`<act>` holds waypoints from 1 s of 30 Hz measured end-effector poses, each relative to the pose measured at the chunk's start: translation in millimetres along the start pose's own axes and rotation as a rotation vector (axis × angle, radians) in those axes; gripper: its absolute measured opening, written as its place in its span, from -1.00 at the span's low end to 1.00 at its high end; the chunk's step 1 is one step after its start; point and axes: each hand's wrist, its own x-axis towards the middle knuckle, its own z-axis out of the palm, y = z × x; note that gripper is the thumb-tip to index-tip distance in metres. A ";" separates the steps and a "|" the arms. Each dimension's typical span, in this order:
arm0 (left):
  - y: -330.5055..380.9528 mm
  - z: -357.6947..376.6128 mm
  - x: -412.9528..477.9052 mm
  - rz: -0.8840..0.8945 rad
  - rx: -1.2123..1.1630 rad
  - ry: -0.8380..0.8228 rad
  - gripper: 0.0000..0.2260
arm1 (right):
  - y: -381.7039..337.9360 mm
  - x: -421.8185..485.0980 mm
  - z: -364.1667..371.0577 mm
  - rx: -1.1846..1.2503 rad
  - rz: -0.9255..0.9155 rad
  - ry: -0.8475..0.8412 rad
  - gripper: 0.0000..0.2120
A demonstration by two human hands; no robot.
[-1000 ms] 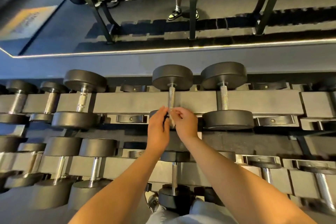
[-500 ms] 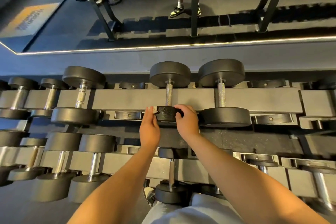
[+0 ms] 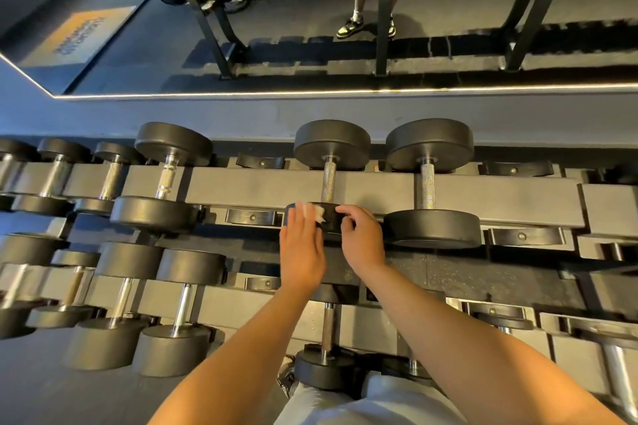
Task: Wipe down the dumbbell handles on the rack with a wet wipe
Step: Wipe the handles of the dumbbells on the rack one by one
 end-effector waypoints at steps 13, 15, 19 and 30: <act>-1.9 -6.7 25.8 -0.363 -0.517 0.044 -0.63 | -21.1 16.2 29.1 -0.237 -0.167 -0.119 -0.71; -6.0 -4.1 23.6 -0.245 -0.450 0.036 -0.61 | -20.6 21.1 26.3 -0.189 -0.134 -0.137 -0.71; -12.5 -15.7 31.3 -0.354 -0.526 -0.032 -0.59 | -20.6 20.3 26.6 -0.174 -0.134 -0.140 -0.72; 16.3 -12.2 27.3 -0.071 -0.217 -0.171 -0.57 | -8.9 15.1 16.1 -0.006 -0.040 -0.014 -0.76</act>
